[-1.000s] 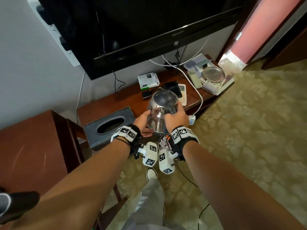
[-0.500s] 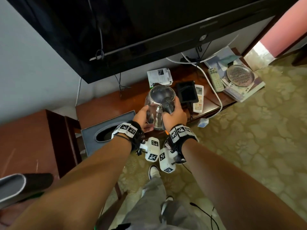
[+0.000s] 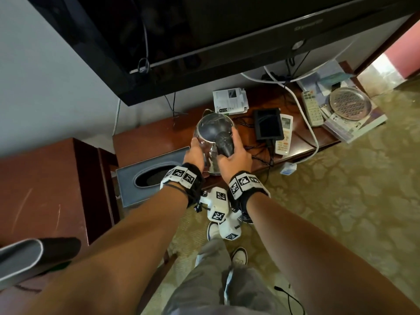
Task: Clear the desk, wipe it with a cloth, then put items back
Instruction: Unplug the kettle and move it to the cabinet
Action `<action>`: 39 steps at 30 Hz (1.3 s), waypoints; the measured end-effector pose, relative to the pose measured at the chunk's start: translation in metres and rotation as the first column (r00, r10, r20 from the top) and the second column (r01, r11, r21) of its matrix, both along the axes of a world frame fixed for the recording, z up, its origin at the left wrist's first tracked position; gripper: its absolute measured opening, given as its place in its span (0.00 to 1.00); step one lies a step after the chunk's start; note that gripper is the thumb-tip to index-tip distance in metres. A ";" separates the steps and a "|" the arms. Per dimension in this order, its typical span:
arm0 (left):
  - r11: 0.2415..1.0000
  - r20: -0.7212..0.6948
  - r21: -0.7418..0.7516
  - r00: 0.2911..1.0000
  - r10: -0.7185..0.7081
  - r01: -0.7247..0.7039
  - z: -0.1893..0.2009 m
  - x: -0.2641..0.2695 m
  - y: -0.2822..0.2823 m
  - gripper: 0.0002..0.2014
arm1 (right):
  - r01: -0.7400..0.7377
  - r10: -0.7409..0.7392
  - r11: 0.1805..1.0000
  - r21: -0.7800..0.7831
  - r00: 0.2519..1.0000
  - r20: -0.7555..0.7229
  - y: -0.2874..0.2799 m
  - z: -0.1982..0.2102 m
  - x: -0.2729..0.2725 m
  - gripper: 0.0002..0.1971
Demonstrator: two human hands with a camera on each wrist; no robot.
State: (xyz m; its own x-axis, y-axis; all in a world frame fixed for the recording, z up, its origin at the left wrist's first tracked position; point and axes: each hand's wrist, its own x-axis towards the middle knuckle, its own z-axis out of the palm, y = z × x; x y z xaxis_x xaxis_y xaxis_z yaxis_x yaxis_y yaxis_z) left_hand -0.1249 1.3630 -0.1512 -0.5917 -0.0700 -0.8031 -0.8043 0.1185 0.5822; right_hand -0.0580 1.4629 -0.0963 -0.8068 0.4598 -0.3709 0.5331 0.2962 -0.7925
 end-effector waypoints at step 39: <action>0.987 -0.189 0.023 0.969 0.159 -0.157 0.135 0.096 -0.091 0.12 | -0.269 0.328 0.885 0.381 0.940 -0.097 -0.066 0.100 0.022 0.16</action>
State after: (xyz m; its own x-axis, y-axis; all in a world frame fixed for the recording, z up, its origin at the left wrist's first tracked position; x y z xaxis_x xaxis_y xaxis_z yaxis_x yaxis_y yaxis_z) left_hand -0.0293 1.2720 -0.0160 -0.7148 -0.1692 -0.6785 -0.6877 -0.0061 0.7260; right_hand -0.0358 1.3974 0.0036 -0.9601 0.2654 -0.0875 0.2543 0.6995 -0.6679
